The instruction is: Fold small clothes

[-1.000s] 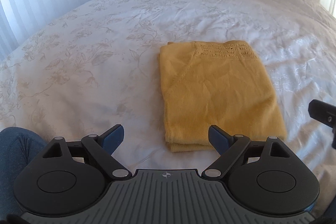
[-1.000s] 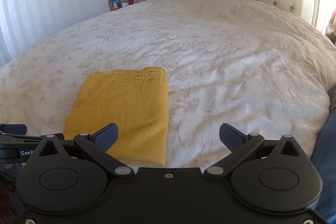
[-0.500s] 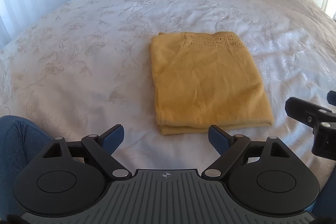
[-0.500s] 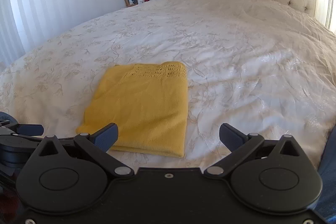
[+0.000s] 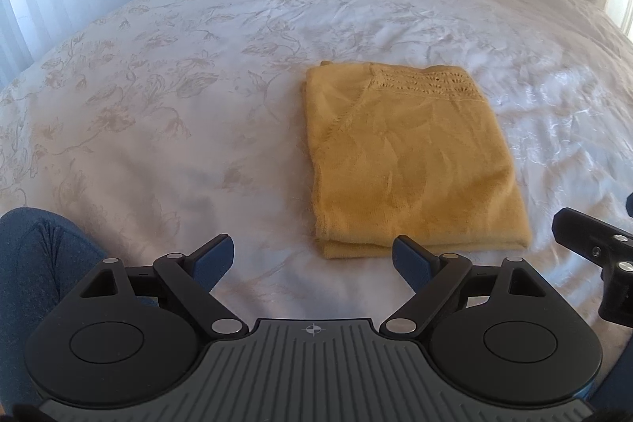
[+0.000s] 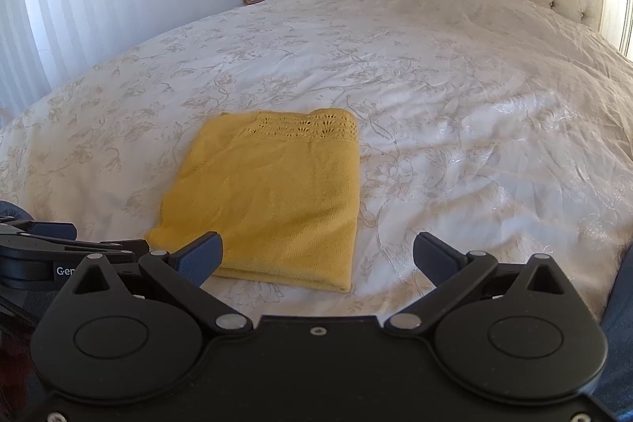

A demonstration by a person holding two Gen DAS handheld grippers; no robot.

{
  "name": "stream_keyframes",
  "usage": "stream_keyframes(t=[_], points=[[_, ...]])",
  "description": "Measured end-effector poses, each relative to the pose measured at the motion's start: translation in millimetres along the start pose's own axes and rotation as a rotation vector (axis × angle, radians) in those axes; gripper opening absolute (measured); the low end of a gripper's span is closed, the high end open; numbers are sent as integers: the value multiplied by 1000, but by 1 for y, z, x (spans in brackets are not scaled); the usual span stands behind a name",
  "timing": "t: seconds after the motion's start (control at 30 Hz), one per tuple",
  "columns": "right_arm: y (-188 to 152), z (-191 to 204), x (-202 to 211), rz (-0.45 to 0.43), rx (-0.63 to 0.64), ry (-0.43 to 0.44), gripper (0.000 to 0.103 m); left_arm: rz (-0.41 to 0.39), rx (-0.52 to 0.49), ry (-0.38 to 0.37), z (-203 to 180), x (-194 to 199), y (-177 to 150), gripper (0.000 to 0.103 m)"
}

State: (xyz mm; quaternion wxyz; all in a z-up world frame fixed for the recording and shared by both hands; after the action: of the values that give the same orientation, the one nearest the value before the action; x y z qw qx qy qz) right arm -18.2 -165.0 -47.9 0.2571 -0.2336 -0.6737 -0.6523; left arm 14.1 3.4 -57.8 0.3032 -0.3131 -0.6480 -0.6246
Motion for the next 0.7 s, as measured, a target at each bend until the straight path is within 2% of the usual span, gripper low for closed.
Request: stream_keyframes(t=[0.7], points=[[1,1,-4,3,-7,15,102,19,18,-7,2,-3,0,88]])
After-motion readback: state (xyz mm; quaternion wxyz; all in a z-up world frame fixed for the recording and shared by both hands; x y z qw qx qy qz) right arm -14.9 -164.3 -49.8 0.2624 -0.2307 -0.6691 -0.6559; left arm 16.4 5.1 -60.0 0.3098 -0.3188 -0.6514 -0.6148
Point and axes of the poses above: each gripper's, at about its wrist camera, not at the fingertips, and x roughly against the way its jaws point, z to its left, y to its top, the point moved 4 cm from there along -x, roughly the way its jaws point, and after that the axes turned 9 degrees about x, right-handed, at the moved point
